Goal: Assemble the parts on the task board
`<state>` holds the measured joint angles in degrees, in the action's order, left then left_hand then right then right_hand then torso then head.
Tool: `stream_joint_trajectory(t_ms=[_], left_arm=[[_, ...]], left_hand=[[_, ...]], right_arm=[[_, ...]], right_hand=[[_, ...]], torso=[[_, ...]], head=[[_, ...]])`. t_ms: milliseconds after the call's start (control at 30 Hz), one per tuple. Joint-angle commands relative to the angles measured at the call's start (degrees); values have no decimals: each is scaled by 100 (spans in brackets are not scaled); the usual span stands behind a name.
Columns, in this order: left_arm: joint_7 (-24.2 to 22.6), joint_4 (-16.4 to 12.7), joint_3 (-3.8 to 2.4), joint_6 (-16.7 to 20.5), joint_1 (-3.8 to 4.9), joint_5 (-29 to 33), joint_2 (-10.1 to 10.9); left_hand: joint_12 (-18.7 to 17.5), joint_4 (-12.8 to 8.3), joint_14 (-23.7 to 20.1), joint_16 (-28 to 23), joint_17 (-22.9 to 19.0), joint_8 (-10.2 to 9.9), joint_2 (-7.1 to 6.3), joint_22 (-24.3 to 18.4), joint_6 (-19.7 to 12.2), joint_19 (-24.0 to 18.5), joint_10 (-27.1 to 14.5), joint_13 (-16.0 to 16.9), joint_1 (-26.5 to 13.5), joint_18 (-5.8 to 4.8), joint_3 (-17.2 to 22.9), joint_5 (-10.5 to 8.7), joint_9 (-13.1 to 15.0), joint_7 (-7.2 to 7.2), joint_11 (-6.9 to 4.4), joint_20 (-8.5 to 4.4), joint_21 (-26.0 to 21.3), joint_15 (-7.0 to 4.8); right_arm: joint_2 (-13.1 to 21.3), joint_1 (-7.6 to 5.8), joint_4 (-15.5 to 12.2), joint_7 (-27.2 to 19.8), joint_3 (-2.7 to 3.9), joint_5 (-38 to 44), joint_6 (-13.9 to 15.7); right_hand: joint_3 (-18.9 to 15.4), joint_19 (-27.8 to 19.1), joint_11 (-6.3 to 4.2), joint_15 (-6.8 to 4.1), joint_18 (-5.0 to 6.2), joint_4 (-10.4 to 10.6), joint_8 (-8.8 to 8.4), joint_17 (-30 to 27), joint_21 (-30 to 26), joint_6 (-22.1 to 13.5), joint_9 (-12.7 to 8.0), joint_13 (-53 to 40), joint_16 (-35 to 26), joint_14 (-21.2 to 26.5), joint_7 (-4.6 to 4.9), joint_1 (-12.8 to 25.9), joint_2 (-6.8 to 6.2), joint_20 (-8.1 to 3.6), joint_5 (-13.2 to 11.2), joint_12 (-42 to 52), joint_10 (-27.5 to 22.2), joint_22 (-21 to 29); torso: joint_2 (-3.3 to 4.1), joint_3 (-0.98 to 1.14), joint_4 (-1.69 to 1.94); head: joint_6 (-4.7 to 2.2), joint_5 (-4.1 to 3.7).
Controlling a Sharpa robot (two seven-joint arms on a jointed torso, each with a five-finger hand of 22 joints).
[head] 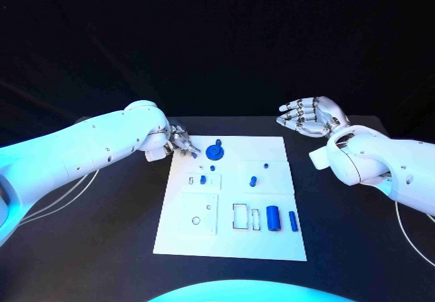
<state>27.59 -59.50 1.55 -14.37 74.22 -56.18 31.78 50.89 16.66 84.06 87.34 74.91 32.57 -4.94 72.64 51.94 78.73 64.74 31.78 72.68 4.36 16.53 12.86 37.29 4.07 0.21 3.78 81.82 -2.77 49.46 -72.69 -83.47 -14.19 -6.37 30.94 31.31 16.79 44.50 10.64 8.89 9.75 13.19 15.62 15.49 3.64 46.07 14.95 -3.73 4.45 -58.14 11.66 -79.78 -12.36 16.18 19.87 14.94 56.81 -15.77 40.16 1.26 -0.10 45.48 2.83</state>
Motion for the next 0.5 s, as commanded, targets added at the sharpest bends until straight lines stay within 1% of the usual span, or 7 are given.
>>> stream_joint_trajectory(t_ms=[33, 100, 167, 267, 333, 433, 500], left_arm=[[-74, 5, 2, -63, -6, 127, -15], [-80, 7, 3, -84, -6, 142, -13], [-85, 8, 3, -95, -6, 155, -10], [-90, 8, 3, -102, -7, 188, -1], [-93, 2, 3, -94, -7, 222, 9], [-98, -22, 3, -69, -8, 272, 33], [-99, -47, 3, -50, -8, 305, 56]], left_hand=[[-58, -19, 450, 17, 1029, 59, 0, 12, -12, 1, 24, -40, 375, -51, 371, 21, 87, -16, -38, -65, 20, -58], [-75, -38, 449, 17, 1027, 77, -41, 8, -40, -6, 33, -59, 521, -49, 597, 26, 134, -20, -36, -67, 15, -60], [-99, -82, 449, 18, 1029, 116, -127, 15, -79, -7, 49, -86, 686, -54, 969, 27, 212, -18, -43, -60, 14, -60], [-126, -171, 448, 17, 1026, 196, -258, 23, -135, -9, 77, -120, 748, -52, 1535, 29, 349, -5, -23, -56, 13, -51], [-132, -229, 447, 14, 1021, 227, -322, 30, -157, -7, 85, -130, 724, -52, 1744, 26, 405, 3, -18, -53, 14, -48], [-136, -295, 445, 12, 1016, 257, -357, 31, -173, -9, 91, -138, 690, -51, 1955, 27, 459, 16, -18, -51, 13, -42], [-131, -337, 442, 6, 1004, 277, -384, 34, -176, -9, 102, -139, 655, -51, 2068, 30, 492, 18, -16, -48, 13, -41]], right_arm=[[-8, 3, 5, -63, 2, 14, -111], [-9, 3, 7, -61, 2, 14, -115], [-10, 3, 9, -60, 2, 14, -119], [-10, 3, 13, -59, 1, 14, -124], [-10, 3, 16, -58, 1, 13, -127], [-11, 4, 23, -56, 1, 12, -134], [-11, 5, 28, -53, 1, 12, -139]], right_hand=[[16, 21, 12, 12, 76, -6, -34, -6, 10, 47, -9, 8, 33, -38, 267, -26, 44, -9, 34, -37, 32, 6], [19, 19, 11, 11, 76, -6, -33, -9, 9, 50, -10, 8, 33, -39, 265, -26, 45, -9, 43, -37, 36, 11], [19, 19, 11, 11, 76, -6, -33, -9, 9, 50, -10, 8, 33, -39, 265, -26, 45, -9, 43, -37, 36, 11], [22, 18, 11, 11, 76, -5, -33, -12, 8, 52, -11, 8, 33, -40, 264, -25, 46, -9, 53, -37, 39, 15], [22, 18, 11, 11, 76, -5, -33, -12, 8, 52, -11, 8, 33, -40, 264, -25, 46, -9, 53, -37, 39, 15], [25, 16, 9, 11, 76, -4, -33, -16, 7, 54, -12, 8, 33, -42, 264, -24, 45, -9, 65, -38, 42, 20], [25, 16, 9, 11, 76, -4, -33, -16, 7, 54, -12, 8, 33, -42, 264, -24, 45, -9, 65, -38, 42, 20]], torso=[[-4, 3, 4], [-4, 3, 2], [-6, 3, 1], [-6, 2, 2], [-6, 3, 4], [-5, 2, 2], [-4, -1, 3]], head=[[11, -1], [8, -1], [4, -6], [5, -5], [2, -4], [11, 3], [1, 3]])
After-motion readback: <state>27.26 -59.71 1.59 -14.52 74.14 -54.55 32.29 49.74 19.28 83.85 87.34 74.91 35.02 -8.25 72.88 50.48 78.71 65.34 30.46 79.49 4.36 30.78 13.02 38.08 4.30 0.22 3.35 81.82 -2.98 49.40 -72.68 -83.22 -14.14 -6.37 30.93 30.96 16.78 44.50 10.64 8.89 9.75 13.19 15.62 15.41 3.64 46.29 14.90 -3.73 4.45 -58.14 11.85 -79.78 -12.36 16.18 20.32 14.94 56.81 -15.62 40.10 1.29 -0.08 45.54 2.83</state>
